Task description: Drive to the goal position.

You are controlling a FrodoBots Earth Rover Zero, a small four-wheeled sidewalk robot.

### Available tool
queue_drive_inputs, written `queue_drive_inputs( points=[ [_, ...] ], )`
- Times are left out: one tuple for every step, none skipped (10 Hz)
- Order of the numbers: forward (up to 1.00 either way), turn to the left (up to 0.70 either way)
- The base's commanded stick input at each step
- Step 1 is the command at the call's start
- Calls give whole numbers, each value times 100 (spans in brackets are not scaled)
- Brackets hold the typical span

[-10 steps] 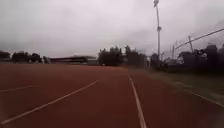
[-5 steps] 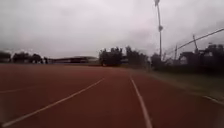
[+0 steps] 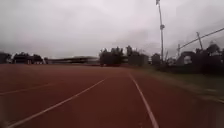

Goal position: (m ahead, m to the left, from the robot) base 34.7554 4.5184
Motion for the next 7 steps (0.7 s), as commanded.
queue_drive_inputs(
  points=[
    [70,-28],
    [70,-34],
    [70,-35],
    [70,-35],
    [70,-23],
    [70,-5],
    [70,0]
  ],
)
